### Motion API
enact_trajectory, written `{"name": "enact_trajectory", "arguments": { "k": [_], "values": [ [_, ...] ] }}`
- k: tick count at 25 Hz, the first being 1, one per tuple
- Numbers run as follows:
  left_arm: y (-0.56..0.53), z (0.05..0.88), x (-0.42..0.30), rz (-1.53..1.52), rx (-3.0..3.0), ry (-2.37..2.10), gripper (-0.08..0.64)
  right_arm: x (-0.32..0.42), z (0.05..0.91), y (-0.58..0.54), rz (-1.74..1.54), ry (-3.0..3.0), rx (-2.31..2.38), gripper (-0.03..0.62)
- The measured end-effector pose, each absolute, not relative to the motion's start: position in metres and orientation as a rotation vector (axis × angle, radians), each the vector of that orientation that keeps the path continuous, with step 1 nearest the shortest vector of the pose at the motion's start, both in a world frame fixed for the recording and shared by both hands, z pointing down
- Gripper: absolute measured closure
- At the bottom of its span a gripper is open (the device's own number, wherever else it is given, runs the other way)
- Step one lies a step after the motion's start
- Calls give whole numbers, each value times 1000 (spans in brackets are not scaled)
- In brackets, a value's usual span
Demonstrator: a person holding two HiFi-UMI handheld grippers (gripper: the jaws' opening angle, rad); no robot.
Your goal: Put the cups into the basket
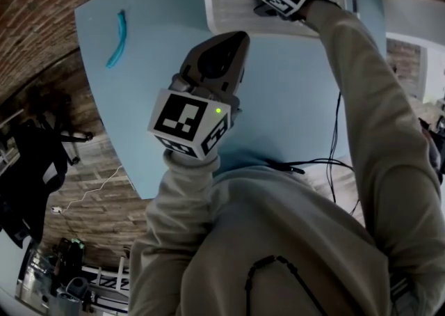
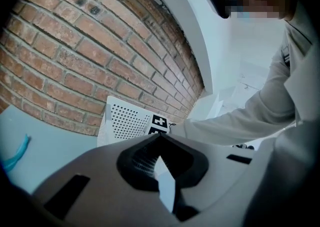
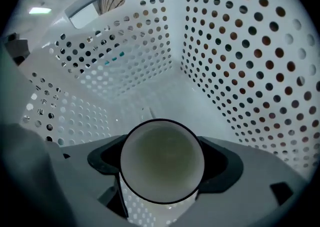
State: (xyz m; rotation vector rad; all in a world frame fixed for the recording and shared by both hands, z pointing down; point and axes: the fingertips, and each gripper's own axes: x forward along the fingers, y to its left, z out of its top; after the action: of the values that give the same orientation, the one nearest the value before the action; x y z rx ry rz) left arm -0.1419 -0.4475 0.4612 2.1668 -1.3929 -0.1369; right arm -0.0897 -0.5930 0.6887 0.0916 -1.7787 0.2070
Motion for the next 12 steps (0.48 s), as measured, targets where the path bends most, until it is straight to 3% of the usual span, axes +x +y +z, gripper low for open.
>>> {"name": "enact_trajectory", "arguments": {
  "k": [12],
  "values": [
    [-443,469,-130,-111,2161,-1377,565,-90,672,-596,218,-1826,85,150]
  ]
}}
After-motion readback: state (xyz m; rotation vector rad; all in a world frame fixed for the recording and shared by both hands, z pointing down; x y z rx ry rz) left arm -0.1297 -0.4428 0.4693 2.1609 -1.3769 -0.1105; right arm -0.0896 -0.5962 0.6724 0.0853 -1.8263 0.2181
